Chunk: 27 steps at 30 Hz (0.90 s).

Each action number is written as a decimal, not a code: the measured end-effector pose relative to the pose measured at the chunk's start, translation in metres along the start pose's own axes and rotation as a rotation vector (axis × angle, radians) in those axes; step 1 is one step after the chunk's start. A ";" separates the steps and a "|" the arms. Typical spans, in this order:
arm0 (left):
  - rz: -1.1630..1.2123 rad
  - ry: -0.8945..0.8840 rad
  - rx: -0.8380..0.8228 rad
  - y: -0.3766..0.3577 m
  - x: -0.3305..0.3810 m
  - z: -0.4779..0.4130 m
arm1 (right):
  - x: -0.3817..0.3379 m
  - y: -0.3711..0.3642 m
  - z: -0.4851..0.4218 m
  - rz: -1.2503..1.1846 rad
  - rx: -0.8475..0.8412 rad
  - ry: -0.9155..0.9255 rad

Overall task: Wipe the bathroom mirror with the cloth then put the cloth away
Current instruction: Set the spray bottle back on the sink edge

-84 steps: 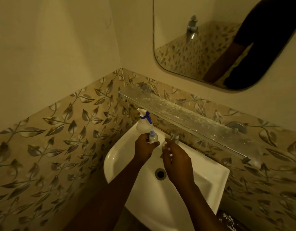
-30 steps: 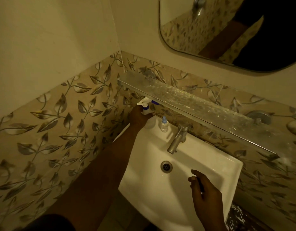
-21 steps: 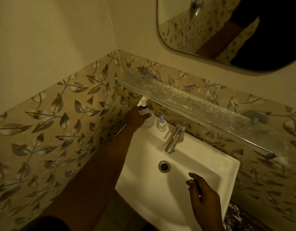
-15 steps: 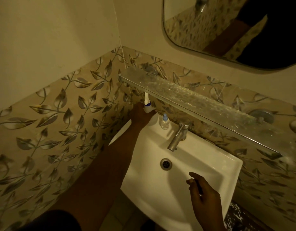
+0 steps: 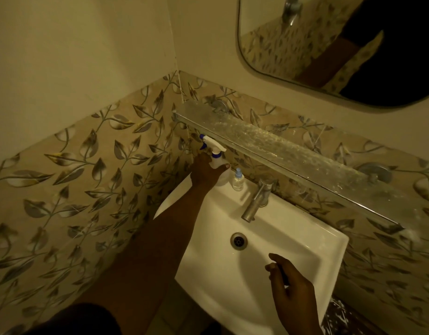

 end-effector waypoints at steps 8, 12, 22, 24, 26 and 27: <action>0.199 0.017 -0.097 -0.009 -0.003 0.010 | 0.006 0.003 0.004 -0.004 0.003 0.028; 0.210 0.032 -0.101 -0.009 -0.003 0.011 | 0.011 0.006 0.005 -0.001 0.009 0.017; 0.328 0.025 -0.004 -0.013 -0.003 0.023 | 0.011 0.007 0.002 0.011 -0.001 0.029; 0.247 -0.003 0.217 -0.013 -0.002 0.035 | 0.011 0.006 0.001 0.005 -0.005 0.021; 0.188 -0.063 0.287 -0.023 0.002 0.050 | 0.012 0.004 0.000 0.007 -0.013 0.021; 0.194 -0.097 0.247 -0.031 0.004 0.056 | 0.012 0.003 -0.001 0.009 -0.018 0.019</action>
Point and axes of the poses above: each hand's wrist, its own z-axis away from the middle knuckle, its own y-axis out of the back of the hand, x = y × z, the point moved 4 cm from there along -z, towards the middle knuckle, and after that the axes turned 3 degrees about -z, right-handed, at the moved point
